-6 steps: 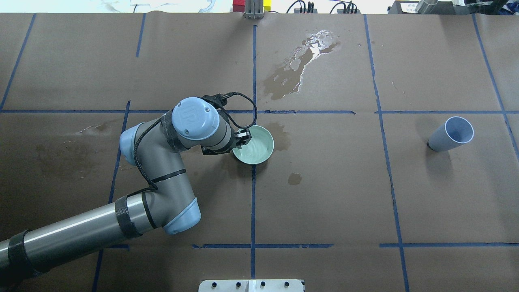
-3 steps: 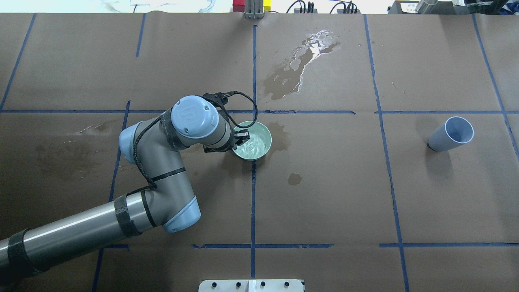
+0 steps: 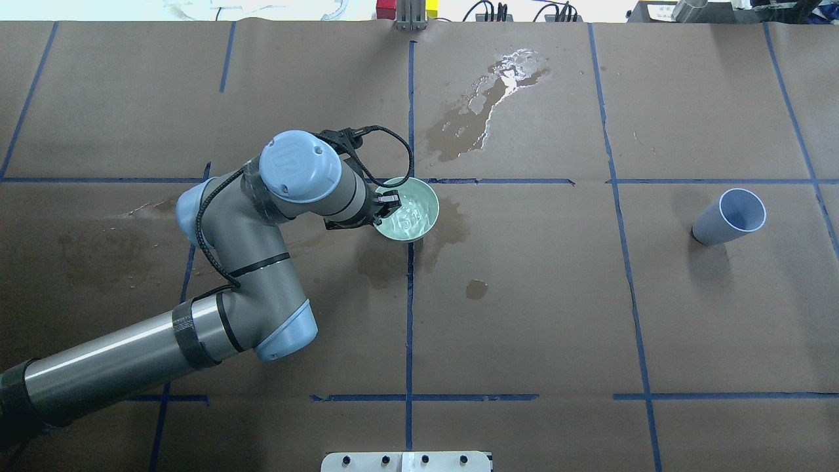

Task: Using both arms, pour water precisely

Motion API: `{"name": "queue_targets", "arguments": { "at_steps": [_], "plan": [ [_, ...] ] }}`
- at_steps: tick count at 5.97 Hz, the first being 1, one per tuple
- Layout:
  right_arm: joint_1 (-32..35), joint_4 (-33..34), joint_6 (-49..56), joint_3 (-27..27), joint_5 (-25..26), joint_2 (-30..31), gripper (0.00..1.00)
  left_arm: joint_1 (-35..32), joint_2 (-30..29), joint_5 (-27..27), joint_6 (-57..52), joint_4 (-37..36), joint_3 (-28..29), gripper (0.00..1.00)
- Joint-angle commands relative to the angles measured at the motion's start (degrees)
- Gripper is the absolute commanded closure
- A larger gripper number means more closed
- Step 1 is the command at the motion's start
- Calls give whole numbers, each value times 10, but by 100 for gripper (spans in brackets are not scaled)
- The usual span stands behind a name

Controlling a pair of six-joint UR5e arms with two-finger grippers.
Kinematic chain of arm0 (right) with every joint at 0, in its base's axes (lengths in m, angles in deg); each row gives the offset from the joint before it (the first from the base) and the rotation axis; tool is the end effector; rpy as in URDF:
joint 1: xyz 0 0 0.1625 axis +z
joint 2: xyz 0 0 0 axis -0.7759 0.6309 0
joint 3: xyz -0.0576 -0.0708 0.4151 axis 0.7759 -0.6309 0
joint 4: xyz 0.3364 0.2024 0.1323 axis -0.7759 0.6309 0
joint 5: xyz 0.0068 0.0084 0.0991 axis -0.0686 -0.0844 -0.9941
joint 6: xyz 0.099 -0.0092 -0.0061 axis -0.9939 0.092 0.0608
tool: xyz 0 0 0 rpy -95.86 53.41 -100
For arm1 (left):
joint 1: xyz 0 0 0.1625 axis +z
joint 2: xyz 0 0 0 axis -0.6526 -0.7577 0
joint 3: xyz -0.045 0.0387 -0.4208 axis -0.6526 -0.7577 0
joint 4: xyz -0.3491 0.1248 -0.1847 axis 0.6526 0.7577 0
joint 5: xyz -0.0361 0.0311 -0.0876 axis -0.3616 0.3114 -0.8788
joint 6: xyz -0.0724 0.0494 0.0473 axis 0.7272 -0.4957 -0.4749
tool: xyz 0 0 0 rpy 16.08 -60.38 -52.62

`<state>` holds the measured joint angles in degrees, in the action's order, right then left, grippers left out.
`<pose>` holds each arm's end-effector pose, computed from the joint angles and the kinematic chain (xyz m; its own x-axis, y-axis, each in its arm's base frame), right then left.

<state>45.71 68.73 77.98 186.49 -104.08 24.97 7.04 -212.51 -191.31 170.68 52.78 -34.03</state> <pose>0.1042 -0.3857 0.6413 0.6597 -0.2123 0.7209 0.1089 0.9761 0.1878 0.5387 -0.4845 0.2079 0.4618 -0.2388 -0.8542 0.2977 0.9489 -0.1044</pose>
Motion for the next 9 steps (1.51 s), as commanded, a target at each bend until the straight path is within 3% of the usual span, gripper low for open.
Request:
{"name": "queue_targets", "arguments": {
  "at_steps": [1, 4, 6, 8, 9],
  "plan": [
    [0, 0, 0, 0, 0, 0, 0, -51, 48, -65, -52, -2, -59, 100],
    [-5, 0, 0, 0, 0, 0, 0, -166, 173, -155, -197, 5, -115, 100],
    [-9, -1, 0, 0, 0, 0, 0, -257, 263, -206, -323, 50, -106, 100],
    [-15, -1, -1, 0, 0, 0, 0, -353, 328, -300, -456, 52, -88, 100],
    [-17, -1, -1, 0, 0, 0, 0, -386, 359, -314, -511, 51, -88, 100]
  ]
}}
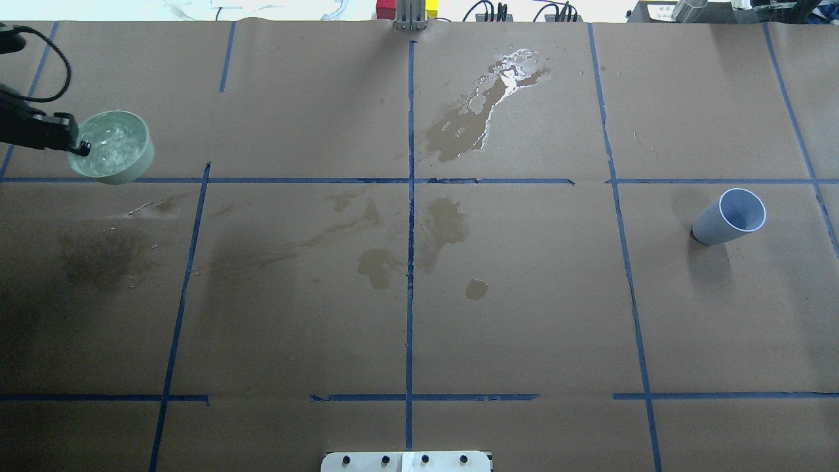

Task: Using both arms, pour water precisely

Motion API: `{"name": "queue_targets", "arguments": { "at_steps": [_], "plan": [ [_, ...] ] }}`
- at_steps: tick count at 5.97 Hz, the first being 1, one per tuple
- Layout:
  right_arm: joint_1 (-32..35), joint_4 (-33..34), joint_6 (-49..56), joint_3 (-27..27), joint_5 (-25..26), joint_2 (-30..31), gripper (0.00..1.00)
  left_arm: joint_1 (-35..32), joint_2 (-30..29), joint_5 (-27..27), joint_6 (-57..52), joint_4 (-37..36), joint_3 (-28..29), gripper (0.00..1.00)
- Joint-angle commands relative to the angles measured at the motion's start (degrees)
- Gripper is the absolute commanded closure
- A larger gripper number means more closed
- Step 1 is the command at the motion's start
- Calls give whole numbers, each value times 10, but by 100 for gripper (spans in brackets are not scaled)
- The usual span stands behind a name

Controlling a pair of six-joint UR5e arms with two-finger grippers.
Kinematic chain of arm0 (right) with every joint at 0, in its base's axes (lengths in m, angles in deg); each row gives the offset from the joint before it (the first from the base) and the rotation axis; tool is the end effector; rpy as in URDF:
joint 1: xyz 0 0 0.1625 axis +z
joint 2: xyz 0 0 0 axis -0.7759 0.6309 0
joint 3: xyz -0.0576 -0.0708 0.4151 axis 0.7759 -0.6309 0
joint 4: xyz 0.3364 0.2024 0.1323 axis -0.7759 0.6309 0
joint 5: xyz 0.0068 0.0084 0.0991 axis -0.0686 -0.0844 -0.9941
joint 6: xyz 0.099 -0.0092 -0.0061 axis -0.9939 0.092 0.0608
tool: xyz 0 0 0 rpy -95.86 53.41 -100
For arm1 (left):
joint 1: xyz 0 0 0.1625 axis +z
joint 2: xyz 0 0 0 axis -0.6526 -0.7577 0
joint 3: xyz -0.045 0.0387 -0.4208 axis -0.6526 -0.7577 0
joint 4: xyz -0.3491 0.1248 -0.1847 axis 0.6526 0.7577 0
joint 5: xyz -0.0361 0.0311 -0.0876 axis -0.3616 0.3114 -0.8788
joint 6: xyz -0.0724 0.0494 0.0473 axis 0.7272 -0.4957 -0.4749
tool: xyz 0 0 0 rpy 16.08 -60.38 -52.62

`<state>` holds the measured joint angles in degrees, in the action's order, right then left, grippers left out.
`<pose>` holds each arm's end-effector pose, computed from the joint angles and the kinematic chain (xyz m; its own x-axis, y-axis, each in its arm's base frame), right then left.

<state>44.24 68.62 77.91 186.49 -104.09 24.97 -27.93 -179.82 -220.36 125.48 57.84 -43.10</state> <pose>0.0942 -0.3884 0.6411 0.6542 -0.2294 0.7207 0.1331 0.9730 0.1888 0.1456 -0.5423 0.4735 0.5470 0.0316 -0.8365 0.1064 0.9886 0.1069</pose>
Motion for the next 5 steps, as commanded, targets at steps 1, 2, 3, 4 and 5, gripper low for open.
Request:
{"name": "queue_targets", "arguments": {
  "at_steps": [1, 2, 3, 4, 5],
  "plan": [
    [-4, 0, 0, 0, 0, 0, 0, -57, 67, -39, -102, 3, 4, 100],
    [-4, 0, 0, 1, 0, 0, 0, -60, 110, -41, -125, 32, 4, 100],
    [-4, -1, 0, 1, 0, 0, 0, -60, 136, -41, -122, 72, 13, 100],
    [-4, -1, 0, 1, 0, 0, 0, -60, 140, -40, -118, 127, 53, 100],
    [-4, -10, -1, 0, 2, 0, 0, -58, 137, -39, -98, 191, 103, 100]
  ]
}}
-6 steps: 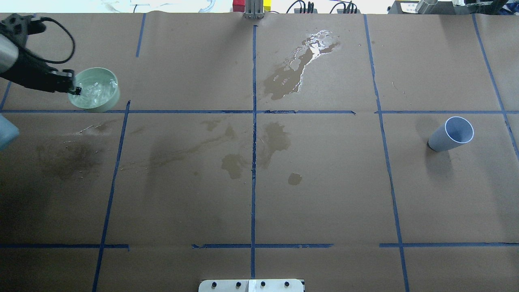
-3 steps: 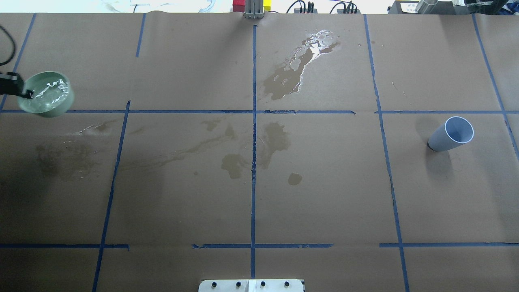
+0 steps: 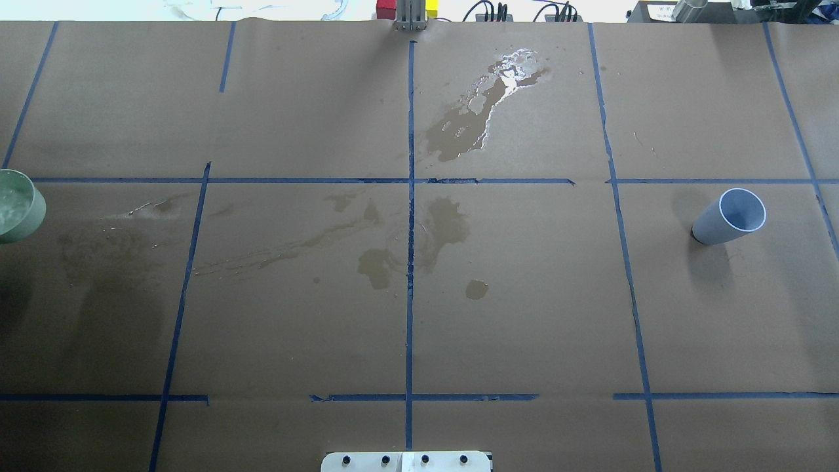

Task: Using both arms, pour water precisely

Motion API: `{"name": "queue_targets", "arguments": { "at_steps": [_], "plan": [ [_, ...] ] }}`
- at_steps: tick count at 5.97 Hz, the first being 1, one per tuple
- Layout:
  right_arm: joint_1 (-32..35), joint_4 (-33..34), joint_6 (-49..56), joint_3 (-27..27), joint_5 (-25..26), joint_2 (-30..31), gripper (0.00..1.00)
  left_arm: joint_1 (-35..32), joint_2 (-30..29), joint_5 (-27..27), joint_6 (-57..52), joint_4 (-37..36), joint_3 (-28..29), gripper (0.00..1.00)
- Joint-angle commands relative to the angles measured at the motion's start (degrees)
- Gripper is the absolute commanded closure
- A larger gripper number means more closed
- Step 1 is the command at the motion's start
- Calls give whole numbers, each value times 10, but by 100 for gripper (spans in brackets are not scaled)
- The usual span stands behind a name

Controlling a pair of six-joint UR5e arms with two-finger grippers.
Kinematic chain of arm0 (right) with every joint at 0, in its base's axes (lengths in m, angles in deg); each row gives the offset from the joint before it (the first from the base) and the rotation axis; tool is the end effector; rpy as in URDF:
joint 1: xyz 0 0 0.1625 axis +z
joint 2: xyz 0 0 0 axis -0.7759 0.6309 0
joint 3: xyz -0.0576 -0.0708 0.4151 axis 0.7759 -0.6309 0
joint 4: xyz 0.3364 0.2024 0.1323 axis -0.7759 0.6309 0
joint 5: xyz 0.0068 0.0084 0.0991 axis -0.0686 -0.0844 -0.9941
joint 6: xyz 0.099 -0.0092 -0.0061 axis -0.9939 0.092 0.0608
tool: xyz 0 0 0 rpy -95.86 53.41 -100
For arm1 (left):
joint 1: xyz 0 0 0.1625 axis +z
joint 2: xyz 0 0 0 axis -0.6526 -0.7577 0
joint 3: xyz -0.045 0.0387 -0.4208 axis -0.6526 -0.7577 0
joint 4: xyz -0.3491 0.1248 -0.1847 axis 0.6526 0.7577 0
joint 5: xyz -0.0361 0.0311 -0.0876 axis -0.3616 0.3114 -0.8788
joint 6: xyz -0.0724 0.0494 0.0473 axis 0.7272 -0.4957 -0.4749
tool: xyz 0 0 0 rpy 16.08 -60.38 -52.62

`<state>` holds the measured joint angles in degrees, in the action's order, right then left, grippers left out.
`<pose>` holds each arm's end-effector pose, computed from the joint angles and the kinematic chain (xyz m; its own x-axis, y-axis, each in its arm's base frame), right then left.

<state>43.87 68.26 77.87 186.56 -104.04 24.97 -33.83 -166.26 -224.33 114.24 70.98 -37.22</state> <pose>0.0918 -0.3895 0.6400 0.6539 -0.2383 0.7181 0.1393 0.9708 0.1953 0.0693 -0.4654 0.6163 0.5519 0.0898 -0.8291 0.0621 0.9870 0.1482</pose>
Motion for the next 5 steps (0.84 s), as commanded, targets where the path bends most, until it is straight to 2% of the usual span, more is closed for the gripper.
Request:
{"name": "queue_targets", "arguments": {
  "at_steps": [1, 3, 5],
  "plan": [
    [-1, -10, -1, -1, 4, 0, 0, 2, -3, 4, 77, 108, 58, 100],
    [-2, -9, -1, -1, 4, 1, 0, 34, -7, 18, 130, 131, 59, 100],
    [-2, -10, -1, -1, 4, 1, 0, 96, -10, 74, 198, 178, 60, 100]
  ]
}}
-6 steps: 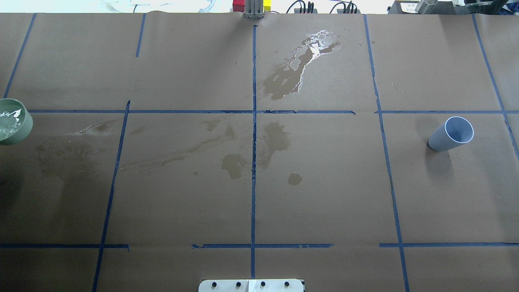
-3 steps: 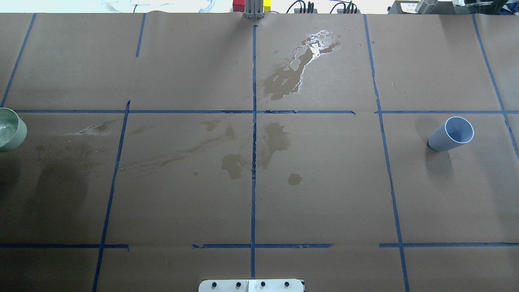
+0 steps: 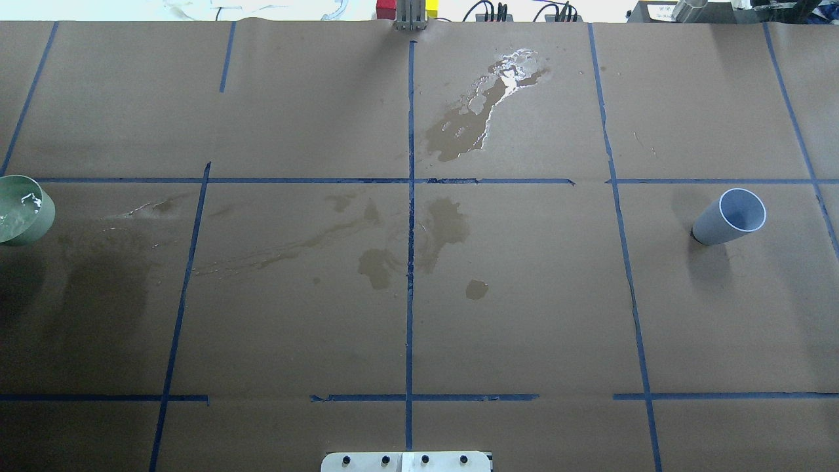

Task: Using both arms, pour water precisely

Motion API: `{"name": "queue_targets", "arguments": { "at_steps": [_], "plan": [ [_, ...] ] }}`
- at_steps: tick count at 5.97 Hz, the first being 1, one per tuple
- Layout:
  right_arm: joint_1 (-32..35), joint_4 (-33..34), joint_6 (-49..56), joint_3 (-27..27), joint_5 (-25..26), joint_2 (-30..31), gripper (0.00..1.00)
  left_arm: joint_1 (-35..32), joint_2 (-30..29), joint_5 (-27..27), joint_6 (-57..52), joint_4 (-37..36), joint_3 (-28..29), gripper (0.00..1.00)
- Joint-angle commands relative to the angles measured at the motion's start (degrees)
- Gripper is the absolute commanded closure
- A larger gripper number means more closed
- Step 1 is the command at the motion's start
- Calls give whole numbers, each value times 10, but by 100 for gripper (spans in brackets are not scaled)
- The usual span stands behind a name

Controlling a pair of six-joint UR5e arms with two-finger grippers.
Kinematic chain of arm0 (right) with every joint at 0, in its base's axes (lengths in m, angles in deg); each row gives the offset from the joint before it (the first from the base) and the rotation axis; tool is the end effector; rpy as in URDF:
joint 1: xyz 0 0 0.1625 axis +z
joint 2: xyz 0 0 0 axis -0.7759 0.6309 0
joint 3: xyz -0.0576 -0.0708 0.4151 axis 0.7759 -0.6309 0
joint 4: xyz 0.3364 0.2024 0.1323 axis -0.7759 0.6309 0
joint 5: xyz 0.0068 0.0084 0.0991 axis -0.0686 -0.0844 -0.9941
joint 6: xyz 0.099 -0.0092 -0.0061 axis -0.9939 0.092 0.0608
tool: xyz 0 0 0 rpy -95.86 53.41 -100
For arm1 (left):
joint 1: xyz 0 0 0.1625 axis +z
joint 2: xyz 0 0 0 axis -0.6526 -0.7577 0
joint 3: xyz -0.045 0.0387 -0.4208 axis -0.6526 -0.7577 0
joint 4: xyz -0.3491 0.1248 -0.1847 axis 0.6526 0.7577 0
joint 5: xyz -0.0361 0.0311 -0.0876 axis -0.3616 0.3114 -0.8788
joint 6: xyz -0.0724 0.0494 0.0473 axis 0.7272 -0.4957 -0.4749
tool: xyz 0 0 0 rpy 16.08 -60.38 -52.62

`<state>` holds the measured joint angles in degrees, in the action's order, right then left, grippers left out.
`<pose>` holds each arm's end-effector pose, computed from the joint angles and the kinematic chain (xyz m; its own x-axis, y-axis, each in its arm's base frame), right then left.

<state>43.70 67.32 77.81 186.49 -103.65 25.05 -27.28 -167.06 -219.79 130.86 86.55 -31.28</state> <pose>0.0912 -0.3901 0.6401 0.6589 -0.2488 0.7099 0.1433 0.9680 0.2062 0.1183 -0.4597 0.6346 0.5181 0.0005 -0.8553 0.1537 0.9837 0.0937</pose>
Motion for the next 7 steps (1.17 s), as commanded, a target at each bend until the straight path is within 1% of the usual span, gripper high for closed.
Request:
{"name": "queue_targets", "arguments": {
  "at_steps": [1, 4, 6, 7],
  "plan": [
    [0, 0, 0, -1, 1, 0, 0, 52, -2, 41, 38, 26, 2, 100],
    [0, 0, 0, -1, 1, 0, 0, 75, -4, 42, 37, 27, 18, 99],
    [0, 0, 0, -2, 1, 0, 0, 76, -12, 42, 35, 27, 31, 92],
    [0, 0, 0, -2, 1, 0, 0, 76, -12, 42, 31, 27, 31, 82]
  ]
}}
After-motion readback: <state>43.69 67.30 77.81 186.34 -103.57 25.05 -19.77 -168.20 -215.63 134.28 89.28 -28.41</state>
